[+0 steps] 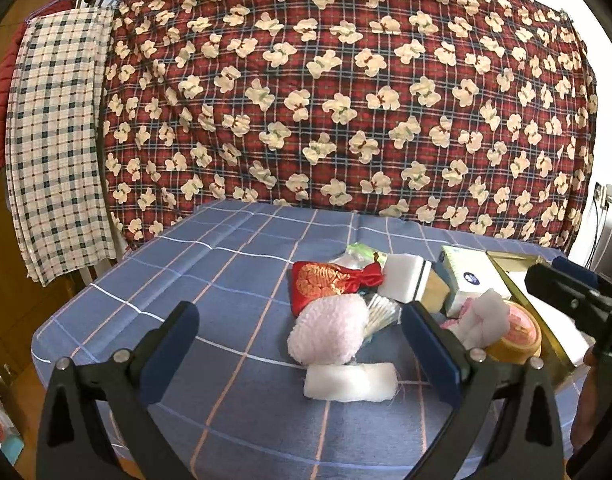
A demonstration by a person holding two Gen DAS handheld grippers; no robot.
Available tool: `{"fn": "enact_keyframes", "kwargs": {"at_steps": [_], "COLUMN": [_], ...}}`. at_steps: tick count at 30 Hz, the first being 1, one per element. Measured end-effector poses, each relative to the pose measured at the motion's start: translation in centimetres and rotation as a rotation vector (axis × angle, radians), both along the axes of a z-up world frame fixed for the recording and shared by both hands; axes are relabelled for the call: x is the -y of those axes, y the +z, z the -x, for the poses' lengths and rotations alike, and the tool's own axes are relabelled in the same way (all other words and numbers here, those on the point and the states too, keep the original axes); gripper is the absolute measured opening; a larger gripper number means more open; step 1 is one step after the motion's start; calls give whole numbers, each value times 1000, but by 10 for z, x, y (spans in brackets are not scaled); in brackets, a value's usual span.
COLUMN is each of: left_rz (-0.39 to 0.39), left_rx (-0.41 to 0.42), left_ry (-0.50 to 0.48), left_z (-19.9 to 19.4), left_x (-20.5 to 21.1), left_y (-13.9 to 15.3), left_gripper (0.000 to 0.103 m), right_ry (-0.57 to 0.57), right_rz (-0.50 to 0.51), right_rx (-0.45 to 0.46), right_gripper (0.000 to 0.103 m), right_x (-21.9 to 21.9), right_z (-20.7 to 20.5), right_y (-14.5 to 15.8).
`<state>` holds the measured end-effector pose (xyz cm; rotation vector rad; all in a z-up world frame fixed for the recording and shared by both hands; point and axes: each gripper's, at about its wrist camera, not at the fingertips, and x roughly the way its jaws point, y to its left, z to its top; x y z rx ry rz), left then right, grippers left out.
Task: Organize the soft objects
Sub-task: 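Move the left tool toward the pink fluffy puff while the right tool approaches the white-pink sock, then close the left tool on the pink puff while the right tool closes on the sock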
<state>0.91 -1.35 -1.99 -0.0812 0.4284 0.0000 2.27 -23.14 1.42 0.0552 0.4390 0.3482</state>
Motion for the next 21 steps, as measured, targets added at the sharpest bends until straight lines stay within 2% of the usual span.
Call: {"fn": "enact_keyframes", "kwargs": {"at_steps": [21], "left_rz": [7], "left_rx": [-19], "left_ry": [-2], "left_z": [-5], "left_x": [-6], "left_y": [-12], "left_gripper": [102], "right_ry": [3], "right_rz": [8], "right_rx": [-32], "right_gripper": [102], "right_x": [-7], "right_z": [-4], "right_y": [-13]}}
